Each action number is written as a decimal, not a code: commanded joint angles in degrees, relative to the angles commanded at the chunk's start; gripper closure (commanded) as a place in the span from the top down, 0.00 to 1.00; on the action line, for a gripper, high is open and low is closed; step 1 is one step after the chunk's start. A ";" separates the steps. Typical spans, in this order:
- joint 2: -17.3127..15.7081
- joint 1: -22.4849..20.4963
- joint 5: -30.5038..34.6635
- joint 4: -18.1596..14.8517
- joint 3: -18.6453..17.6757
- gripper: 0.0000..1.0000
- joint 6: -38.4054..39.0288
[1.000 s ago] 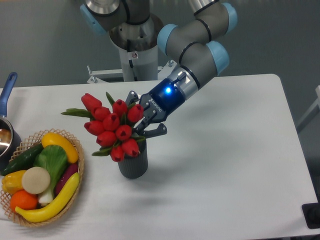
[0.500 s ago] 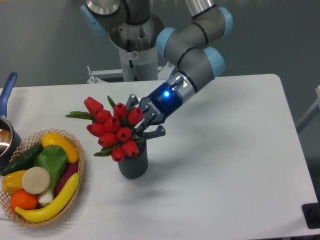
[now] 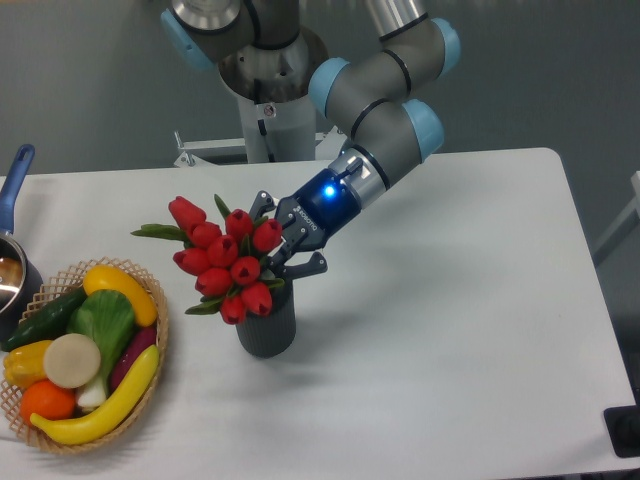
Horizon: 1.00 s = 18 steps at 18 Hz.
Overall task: Insert the flowers into the vase
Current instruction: 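Lower the tulip stems down into the grey vase, then open the gripper to release the tulips and pull back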
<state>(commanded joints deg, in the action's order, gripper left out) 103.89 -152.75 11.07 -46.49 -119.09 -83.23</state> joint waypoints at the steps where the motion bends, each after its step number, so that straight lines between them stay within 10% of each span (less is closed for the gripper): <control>1: 0.00 0.00 0.00 0.00 0.09 0.38 0.00; 12: 1.67 -1.41 0.00 0.09 0.26 0.57 -3.34; 18: 1.41 -2.02 0.00 0.17 0.53 1.00 -3.43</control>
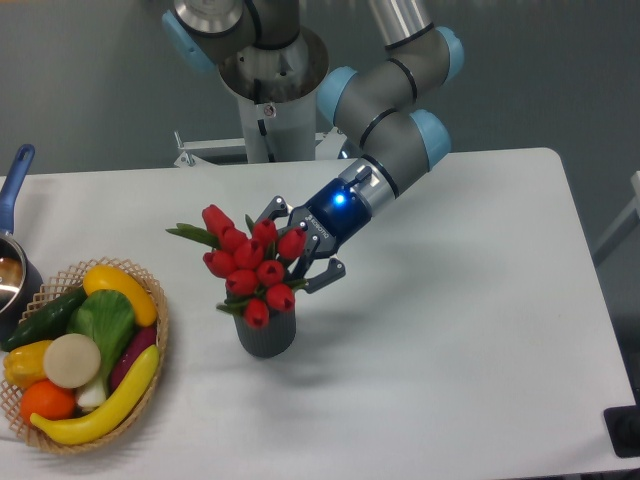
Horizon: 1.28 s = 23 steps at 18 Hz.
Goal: Insert the flowers into the vase
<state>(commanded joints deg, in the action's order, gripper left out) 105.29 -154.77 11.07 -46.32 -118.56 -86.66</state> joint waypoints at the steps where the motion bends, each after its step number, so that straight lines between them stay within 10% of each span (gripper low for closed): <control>1: -0.17 -0.09 0.00 0.00 0.17 1.00 0.09; 14: -6.59 -1.05 19.77 -0.35 0.44 1.00 0.61; 23: -10.37 -9.93 31.11 -1.32 5.62 1.00 0.96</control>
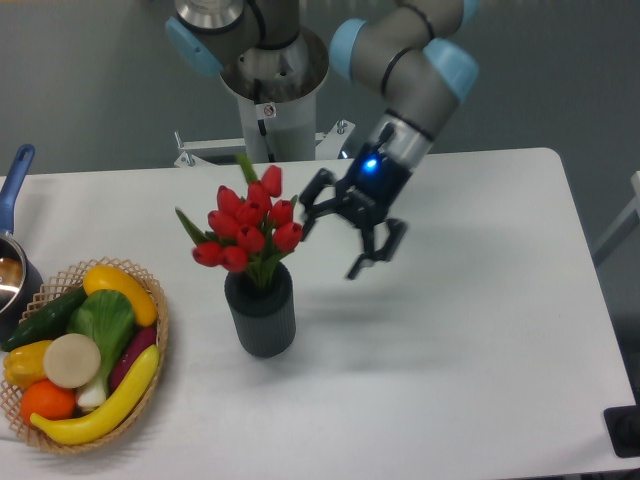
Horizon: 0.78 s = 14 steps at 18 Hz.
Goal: Insert the flowers into the vase
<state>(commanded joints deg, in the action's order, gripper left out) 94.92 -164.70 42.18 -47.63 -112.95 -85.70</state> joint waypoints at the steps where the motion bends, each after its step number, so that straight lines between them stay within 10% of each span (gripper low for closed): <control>1: 0.00 -0.62 0.18 0.09 1.05 1.00 0.61; 8: 2.46 -2.65 5.17 -0.88 13.96 1.00 5.87; 14: 1.76 -1.77 19.14 -10.26 20.30 1.00 3.53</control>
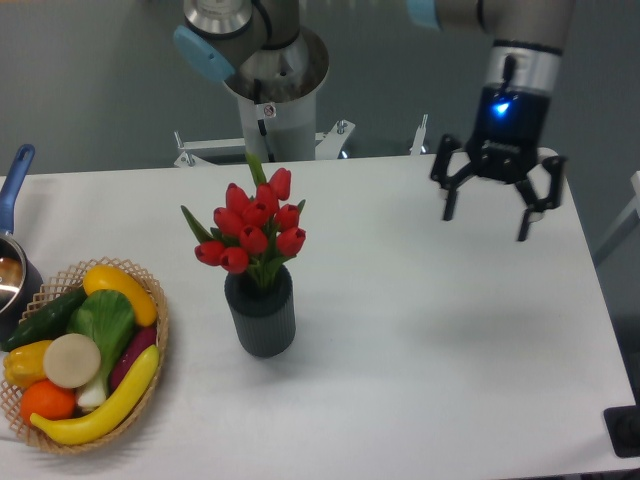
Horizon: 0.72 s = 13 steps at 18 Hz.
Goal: Insert the flowers into the vase
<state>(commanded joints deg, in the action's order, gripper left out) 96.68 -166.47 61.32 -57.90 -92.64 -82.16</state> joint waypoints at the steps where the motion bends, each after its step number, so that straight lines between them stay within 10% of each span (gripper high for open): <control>1: -0.26 0.09 2.29 -2.29 0.88 1.00 -2.54; 6: -0.27 0.27 8.89 -14.69 5.80 1.00 -13.70; 13: -1.50 -0.26 18.57 -19.01 5.11 1.00 -30.34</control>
